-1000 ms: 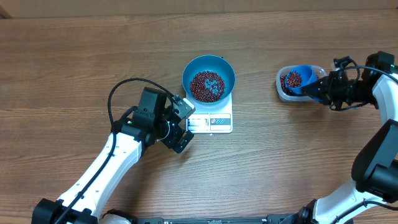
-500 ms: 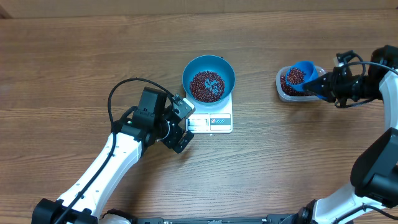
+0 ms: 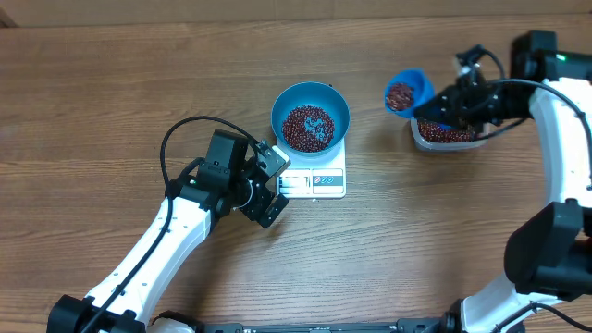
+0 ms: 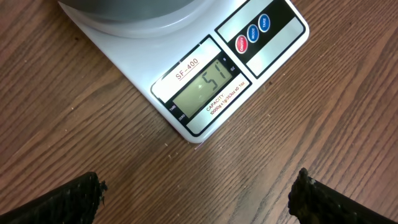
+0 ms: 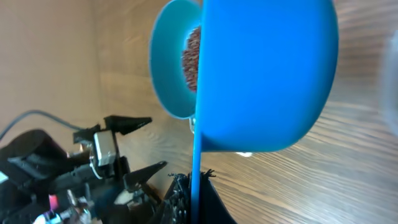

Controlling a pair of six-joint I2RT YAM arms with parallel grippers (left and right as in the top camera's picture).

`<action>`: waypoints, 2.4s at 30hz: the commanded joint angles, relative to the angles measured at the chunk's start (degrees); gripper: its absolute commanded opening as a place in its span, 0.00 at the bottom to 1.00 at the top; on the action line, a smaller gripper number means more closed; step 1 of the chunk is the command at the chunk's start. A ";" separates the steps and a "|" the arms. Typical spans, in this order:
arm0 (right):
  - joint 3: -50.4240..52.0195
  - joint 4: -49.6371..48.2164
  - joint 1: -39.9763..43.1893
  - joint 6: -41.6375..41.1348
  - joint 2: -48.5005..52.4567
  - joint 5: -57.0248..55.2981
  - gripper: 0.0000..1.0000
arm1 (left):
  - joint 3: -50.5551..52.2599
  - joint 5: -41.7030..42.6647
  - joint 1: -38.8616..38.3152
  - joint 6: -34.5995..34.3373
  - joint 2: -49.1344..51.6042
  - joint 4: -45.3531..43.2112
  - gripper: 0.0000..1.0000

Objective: Scoop item into bowl and weigh 150g on scale
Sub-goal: 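Carry the scoop over the teal bowl and pour the beans in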

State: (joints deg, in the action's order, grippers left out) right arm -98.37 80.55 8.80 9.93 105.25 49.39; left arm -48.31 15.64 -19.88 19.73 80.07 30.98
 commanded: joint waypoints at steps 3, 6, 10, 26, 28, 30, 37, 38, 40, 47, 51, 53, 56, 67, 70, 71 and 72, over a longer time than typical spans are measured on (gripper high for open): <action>-4.74 -0.59 -7.37 -2.80 -2.40 -2.99 0.04 | 0.33 0.48 -0.35 0.44 0.28 -0.15 1.00; -5.77 -2.19 -11.61 -5.88 -2.40 -6.80 0.04 | 0.33 0.48 -0.35 0.44 0.28 -0.15 1.00; -6.01 -4.94 -16.63 -9.99 -2.40 -12.07 0.04 | 0.33 0.48 -0.35 0.44 0.28 -0.15 0.99; -6.01 -12.20 -32.98 -16.17 -2.40 -39.54 0.04 | 0.33 0.48 -0.35 0.44 0.28 -0.15 1.00; -6.01 -12.66 -34.27 -16.20 -2.40 -42.27 0.04 | 0.33 0.48 -0.35 0.44 0.28 -0.15 1.00; -6.01 -13.25 -35.58 -16.20 -2.40 -45.11 0.04 | 0.33 0.48 -0.35 0.44 0.28 -0.15 1.00; -5.99 -15.87 -38.82 -16.15 -2.40 -51.98 0.04 | 0.33 0.48 -0.35 0.44 0.28 -0.15 1.00; -5.99 -16.24 -39.17 -16.15 -2.40 -52.87 0.04 | 0.33 0.48 -0.35 0.44 0.28 -0.15 1.00; -5.97 -16.96 -39.78 -16.13 -2.40 -54.31 0.04 | 0.33 0.48 -0.35 0.44 0.28 -0.15 1.00; -5.95 -18.62 -40.72 -15.72 -2.38 -54.99 0.04 | 0.33 0.48 -0.35 0.44 0.28 -0.15 0.99; -5.95 -18.53 -40.87 -15.65 -2.38 -56.28 0.04 | 0.33 0.48 -0.35 0.44 0.28 -0.15 1.00; -5.95 -18.45 -41.44 -15.61 -2.38 -58.14 0.04 | 0.33 0.48 -0.35 0.44 0.28 -0.15 1.00; -5.97 -18.40 -43.10 -15.37 -2.38 -61.18 0.04 | 0.33 0.48 -0.35 0.44 0.28 -0.15 0.99; -5.95 -18.38 -49.03 -14.43 -2.38 -73.50 0.04 | 0.33 0.48 -0.35 0.44 0.28 -0.15 1.00; -5.97 -18.38 -49.88 -14.38 -2.38 -75.78 0.04 | 0.33 0.48 -0.35 0.44 0.28 -0.15 0.99; -5.95 -18.40 -50.01 -14.25 -2.38 -75.95 0.04 | 0.33 0.48 -0.35 0.44 0.28 -0.15 1.00; -5.97 -18.40 -50.18 -14.16 -2.38 -75.95 0.04 | 0.33 0.48 -0.35 0.44 0.28 -0.15 1.00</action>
State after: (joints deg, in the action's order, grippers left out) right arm -102.48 62.57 -40.84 -4.47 105.25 -22.81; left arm -48.31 15.64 -19.88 19.73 80.07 30.98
